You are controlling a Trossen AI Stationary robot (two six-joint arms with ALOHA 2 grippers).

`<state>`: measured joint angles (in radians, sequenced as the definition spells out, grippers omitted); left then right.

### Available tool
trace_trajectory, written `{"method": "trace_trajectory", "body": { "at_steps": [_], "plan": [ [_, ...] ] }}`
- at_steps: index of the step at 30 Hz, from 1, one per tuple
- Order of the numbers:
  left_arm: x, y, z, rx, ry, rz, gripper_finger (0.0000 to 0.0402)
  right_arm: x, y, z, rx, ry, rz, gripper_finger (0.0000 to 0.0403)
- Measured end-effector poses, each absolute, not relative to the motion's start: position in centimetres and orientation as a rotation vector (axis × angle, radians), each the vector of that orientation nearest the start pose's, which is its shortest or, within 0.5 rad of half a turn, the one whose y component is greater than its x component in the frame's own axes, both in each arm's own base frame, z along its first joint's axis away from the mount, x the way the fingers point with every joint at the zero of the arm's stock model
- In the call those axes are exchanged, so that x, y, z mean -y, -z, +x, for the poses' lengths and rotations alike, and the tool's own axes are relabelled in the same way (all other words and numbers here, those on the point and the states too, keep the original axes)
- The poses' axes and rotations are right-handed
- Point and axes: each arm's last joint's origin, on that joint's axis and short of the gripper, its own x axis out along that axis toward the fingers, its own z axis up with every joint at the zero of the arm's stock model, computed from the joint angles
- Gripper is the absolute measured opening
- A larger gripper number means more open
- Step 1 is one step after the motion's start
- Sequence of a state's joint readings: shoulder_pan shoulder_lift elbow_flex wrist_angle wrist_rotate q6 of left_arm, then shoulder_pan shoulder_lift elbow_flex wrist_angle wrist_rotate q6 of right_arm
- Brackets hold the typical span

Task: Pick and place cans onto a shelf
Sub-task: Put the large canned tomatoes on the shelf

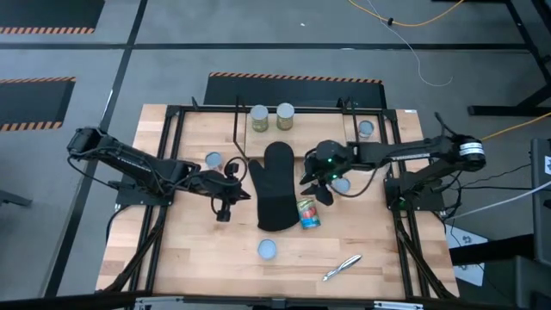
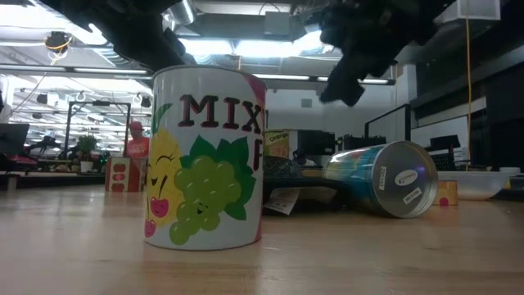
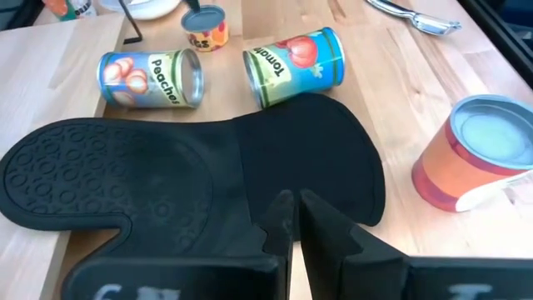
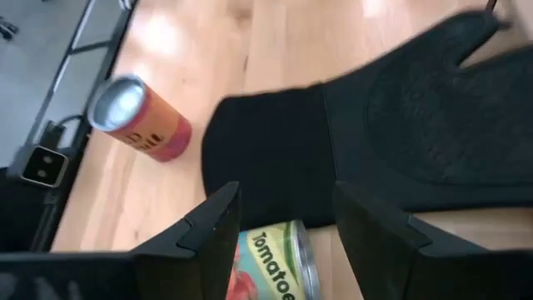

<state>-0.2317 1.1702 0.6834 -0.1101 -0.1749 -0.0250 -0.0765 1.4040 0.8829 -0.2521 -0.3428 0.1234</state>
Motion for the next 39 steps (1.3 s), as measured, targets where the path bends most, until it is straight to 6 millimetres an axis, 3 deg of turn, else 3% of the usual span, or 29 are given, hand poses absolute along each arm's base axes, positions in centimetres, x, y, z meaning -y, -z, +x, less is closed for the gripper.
{"method": "trace_trajectory", "body": {
  "at_steps": [8,19,39],
  "plan": [
    [5.5,-23.1,23.5,-0.584,0.068,0.103,0.0014,1.3,-20.0,29.6,-0.883,-0.196,0.296,0.0197],
    [5.5,-23.1,23.5,-0.585,0.068,0.103,0.0014,1.4,-18.2,30.0,-0.962,-0.210,0.329,0.0197],
    [5.5,-23.1,23.5,-0.585,0.068,0.103,0.0014,1.3,-17.4,29.6,-1.032,-0.241,0.366,0.0197]
  ]
}}
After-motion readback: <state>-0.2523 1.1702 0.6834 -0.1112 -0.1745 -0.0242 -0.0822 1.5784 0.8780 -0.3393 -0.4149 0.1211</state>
